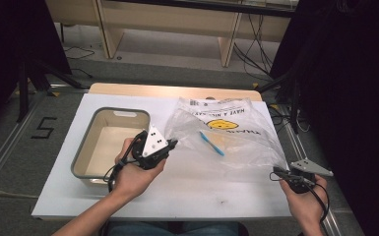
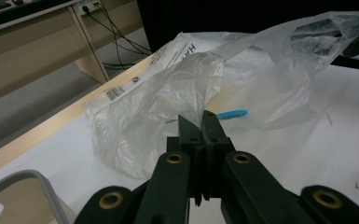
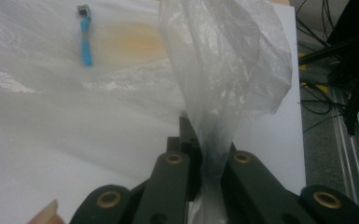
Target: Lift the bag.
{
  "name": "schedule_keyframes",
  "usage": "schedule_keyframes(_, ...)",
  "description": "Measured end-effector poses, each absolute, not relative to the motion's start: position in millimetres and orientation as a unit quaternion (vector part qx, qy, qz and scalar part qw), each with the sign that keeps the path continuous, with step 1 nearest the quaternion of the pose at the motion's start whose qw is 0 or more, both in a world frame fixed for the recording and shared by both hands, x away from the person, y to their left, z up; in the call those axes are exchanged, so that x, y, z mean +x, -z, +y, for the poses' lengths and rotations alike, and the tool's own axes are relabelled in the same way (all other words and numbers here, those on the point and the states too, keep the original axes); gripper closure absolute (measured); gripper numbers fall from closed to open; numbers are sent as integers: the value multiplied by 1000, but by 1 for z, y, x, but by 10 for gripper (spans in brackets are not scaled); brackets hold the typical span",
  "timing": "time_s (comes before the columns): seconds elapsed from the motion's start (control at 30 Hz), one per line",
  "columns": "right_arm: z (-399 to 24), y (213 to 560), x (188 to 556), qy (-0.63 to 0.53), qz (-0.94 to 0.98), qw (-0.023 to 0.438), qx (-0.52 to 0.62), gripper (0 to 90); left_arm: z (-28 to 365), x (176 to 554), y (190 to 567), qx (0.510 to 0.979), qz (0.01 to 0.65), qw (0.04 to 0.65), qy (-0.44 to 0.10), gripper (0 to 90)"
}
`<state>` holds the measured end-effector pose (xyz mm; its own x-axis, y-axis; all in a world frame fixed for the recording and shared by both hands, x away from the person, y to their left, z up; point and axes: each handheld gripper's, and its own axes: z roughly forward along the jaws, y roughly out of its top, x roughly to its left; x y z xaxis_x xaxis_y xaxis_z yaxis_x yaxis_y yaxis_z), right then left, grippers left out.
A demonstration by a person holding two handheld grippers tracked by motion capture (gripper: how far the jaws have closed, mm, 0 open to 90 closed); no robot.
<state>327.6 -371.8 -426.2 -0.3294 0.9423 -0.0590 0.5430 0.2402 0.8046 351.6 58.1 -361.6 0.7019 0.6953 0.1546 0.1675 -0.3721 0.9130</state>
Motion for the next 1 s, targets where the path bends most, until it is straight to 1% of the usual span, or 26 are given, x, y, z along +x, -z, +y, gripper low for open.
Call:
schedule_keyframes(0.3,-376,419,326,-364,718,305,509,900,57,354,347,769,273,504,-281,892)
schedule_keyframes(0.77,-372,391,321,-402,686,371,480,900,70,354,328,743,280,529,-300,892)
schedule_keyframes(1.0,-369,375,321,-418,671,396,466,900,71,352,319,733,277,541,-305,892)
